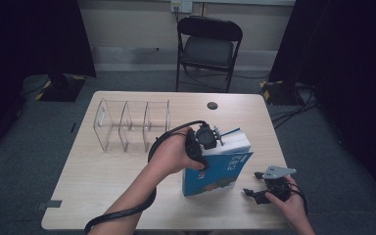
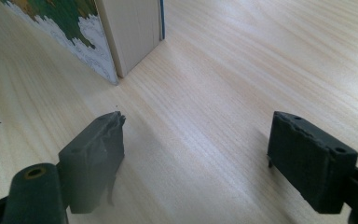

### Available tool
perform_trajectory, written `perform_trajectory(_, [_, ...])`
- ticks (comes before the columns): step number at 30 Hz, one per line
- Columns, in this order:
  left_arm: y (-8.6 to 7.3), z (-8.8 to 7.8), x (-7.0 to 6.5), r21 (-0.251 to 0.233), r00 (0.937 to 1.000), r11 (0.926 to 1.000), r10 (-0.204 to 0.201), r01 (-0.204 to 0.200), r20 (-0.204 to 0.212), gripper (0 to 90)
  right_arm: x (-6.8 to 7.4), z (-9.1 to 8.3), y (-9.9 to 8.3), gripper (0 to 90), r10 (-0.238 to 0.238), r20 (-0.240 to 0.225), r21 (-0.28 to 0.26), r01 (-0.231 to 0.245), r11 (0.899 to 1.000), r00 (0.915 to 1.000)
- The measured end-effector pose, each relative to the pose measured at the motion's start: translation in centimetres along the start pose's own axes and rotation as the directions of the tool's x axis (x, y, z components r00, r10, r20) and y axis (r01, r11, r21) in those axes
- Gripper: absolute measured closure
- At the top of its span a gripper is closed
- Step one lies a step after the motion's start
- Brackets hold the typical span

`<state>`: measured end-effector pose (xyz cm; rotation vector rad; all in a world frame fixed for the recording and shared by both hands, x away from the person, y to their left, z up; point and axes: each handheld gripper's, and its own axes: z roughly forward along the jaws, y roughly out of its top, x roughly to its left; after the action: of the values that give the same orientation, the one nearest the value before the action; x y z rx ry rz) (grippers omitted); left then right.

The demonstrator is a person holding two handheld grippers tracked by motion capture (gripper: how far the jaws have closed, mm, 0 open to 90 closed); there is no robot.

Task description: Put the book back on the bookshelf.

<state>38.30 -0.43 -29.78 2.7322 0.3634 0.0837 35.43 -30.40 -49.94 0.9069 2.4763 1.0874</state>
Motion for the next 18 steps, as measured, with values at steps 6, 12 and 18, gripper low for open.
perform_trajectory(6, [-0.39, 0.15, 0.07, -0.037, 1.0, 0.9993, 0.002, -0.001, 0.006, 57.4, 0.01, 0.01, -0.01, 17.8, 0.0, -0.001, -0.002, 0.0, 1.0, 1.0])
perform_trajectory(12, [-0.54, 0.21, 0.17, -0.049, 0.9999, 0.9988, -0.005, 0.006, 0.016, 57.8, 0.02, 0.01, -0.01, 17.8, 0.001, 0.0, -0.001, -0.001, 1.0, 1.0])
perform_trajectory(18, [-0.67, 0.24, 0.24, -0.066, 1.0, 0.9978, 0.0, 0.0, 0.006, 56.1, 0.02, 0.01, -0.01, 17.8, 0.001, 0.0, -0.001, -0.001, 1.0, 1.0])
